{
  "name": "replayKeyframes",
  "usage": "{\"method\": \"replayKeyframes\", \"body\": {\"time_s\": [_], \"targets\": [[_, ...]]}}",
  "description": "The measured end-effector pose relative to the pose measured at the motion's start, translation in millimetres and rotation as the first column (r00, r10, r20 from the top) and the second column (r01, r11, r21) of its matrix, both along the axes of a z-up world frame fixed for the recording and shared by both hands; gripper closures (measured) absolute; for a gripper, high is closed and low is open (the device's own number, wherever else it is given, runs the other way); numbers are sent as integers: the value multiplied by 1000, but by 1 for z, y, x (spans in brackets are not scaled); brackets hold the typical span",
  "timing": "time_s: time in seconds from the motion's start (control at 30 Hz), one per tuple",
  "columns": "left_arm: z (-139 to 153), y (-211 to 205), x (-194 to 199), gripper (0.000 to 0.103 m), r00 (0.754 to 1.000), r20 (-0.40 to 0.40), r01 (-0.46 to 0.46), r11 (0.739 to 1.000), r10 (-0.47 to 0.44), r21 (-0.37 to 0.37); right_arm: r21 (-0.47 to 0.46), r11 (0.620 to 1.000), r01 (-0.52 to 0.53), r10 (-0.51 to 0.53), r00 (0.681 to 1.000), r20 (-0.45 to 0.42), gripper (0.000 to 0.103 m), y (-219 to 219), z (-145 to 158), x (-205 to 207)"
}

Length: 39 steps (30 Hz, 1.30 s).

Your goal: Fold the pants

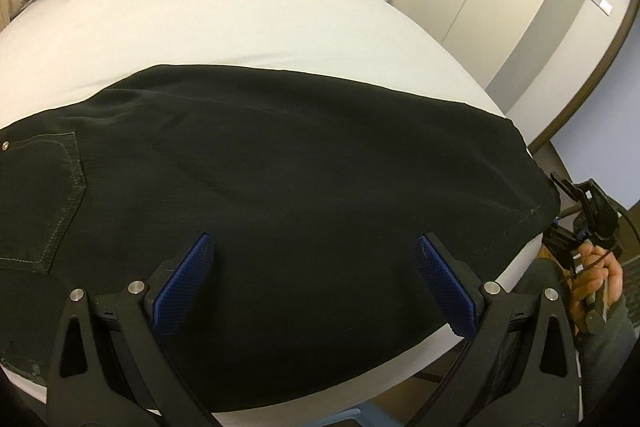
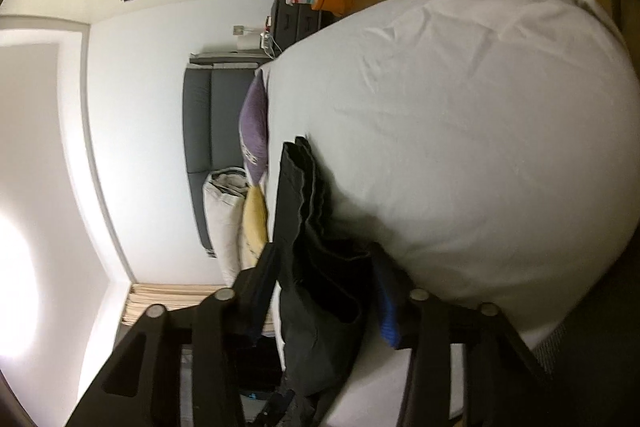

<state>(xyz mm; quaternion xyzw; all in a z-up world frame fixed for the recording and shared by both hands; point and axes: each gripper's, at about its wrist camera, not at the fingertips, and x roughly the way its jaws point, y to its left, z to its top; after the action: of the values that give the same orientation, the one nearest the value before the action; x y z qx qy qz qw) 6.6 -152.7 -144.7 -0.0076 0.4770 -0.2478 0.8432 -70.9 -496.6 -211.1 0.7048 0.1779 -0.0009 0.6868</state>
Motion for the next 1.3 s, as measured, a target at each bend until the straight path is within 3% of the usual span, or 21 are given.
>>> {"method": "replayKeyframes", "body": {"time_s": [0.23, 0.3, 0.43, 0.53, 0.73, 0.83, 0.93, 1.1, 1.13, 1.3], "targets": [[-10, -10, -3, 0, 999, -31, 18, 1000, -18, 2, 66, 995, 74, -82, 990, 117, 62, -10, 0, -12], [-12, -9, -5, 0, 999, -33, 21, 1000, -21, 5, 27, 996, 88, -91, 989, 115, 62, -19, 7, -18], [-16, -16, -8, 0, 999, -40, 32, 999, -31, 19, -57, 998, -38, 37, 999, -17, 62, -35, 12, 0], [-16, -22, -11, 0, 998, -38, 49, 999, -48, 23, -107, 979, -176, 171, 984, -52, 62, -42, 17, 23], [-14, -29, -9, 0, 997, -38, 65, 998, -64, 26, -191, 873, -449, 427, 892, -149, 62, -33, 32, 57], [-14, -30, -10, 0, 997, -40, 67, 997, -66, 29, -168, 860, -481, 465, 876, -126, 64, -35, 28, 57], [-15, -29, -8, 0, 997, -41, 67, 997, -66, 29, -141, 861, -489, 475, 872, -118, 75, -37, 21, 57], [-15, -29, -5, 0, 997, -41, 66, 997, -65, 31, -134, 853, -504, 498, 864, -81, 79, -33, 22, 55], [-15, -29, -5, 0, 997, -41, 66, 997, -65, 31, -138, 852, -505, 498, 863, -86, 84, -31, 21, 54], [-12, -30, -2, 0, 997, -50, 62, 998, -62, 12, -161, 868, -469, 459, 883, -100, 92, -26, 23, 49]]}}
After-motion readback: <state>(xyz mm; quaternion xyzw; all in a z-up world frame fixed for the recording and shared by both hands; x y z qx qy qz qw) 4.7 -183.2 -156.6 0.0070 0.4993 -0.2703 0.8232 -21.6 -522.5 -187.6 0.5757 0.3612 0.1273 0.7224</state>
